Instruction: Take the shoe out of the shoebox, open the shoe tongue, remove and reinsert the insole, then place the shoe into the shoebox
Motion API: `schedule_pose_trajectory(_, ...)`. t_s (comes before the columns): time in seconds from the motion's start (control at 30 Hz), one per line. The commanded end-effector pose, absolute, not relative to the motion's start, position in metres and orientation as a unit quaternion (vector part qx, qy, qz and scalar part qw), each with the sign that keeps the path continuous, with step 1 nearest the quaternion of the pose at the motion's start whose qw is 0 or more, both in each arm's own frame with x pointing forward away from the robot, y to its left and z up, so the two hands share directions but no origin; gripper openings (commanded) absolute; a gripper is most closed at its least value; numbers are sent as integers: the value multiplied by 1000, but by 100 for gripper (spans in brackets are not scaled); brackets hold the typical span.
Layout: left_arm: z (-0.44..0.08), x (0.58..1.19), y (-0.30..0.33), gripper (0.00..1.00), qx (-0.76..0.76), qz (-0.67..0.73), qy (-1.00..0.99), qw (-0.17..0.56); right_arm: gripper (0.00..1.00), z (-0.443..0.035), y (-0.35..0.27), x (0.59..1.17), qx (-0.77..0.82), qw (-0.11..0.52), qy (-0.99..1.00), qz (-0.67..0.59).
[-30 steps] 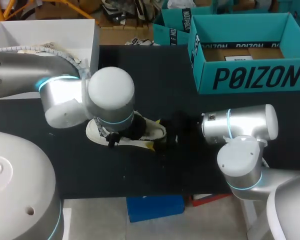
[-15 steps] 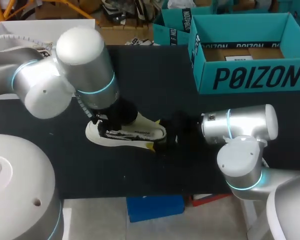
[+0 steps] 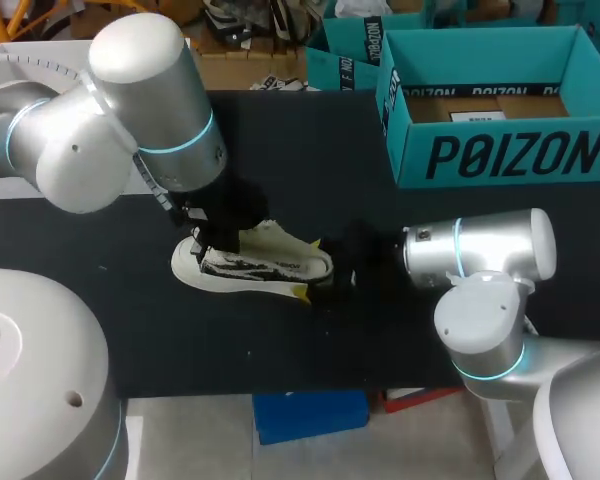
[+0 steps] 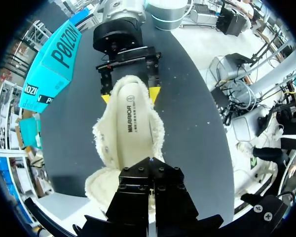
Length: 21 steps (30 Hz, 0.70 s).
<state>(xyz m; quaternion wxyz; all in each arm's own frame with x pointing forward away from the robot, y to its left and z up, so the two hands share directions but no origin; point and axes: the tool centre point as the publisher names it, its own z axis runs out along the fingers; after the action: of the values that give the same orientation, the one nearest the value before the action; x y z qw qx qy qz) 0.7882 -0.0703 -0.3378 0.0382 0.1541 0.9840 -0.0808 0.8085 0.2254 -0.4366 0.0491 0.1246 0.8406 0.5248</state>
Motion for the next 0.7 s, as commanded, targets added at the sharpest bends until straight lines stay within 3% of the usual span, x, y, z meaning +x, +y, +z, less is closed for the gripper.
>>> schedule_pose_trajectory(0.03,-329,801,-80,0,161,-74,984,6,0,-452,233,813,127,53,838,527)
schedule_pose_trajectory(0.4,-311,801,-104,0,176,-75,977,-91,0,-452,233,813,127,53,838,527)
schedule_pose_trajectory(0.7,-311,801,-104,0,176,-75,977,-91,0,-452,233,813,127,53,838,527)
